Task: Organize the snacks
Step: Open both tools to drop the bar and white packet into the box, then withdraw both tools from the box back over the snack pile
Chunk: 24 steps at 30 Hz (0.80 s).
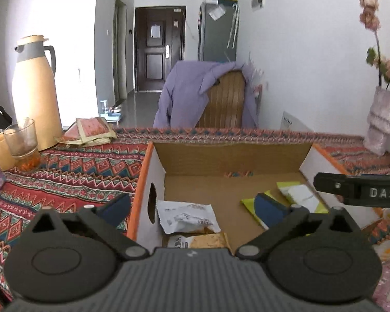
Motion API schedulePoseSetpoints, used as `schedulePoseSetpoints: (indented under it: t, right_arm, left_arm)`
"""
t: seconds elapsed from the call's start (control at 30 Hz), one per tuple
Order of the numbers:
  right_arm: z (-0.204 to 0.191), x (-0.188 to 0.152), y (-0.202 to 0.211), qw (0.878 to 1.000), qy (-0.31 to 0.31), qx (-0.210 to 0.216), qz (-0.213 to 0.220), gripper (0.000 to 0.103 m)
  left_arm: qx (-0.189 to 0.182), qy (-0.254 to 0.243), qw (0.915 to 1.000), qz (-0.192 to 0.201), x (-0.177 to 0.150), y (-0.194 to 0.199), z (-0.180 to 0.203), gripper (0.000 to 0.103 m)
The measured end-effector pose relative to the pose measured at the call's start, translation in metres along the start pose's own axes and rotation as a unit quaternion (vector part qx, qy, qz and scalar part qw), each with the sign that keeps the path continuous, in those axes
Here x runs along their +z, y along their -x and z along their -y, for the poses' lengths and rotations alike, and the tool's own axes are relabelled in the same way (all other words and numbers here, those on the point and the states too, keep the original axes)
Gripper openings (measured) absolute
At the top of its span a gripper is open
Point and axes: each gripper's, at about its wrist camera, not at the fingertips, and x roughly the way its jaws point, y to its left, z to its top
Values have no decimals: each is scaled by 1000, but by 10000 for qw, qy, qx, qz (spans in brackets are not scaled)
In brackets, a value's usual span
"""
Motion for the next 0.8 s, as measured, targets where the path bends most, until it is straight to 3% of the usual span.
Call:
schedulePoseSetpoints:
  t: [0.37, 0.8]
  right_arm:
    - [-6, -26, 89, 9975, 128, 388, 575, 103]
    - [-23, -99, 151, 9962, 560, 330, 577, 103]
  left_arm:
    - [-294, 357, 9982, 381, -19, 67, -18, 103]
    - [-356, 326, 9987, 165, -79, 120, -31, 103]
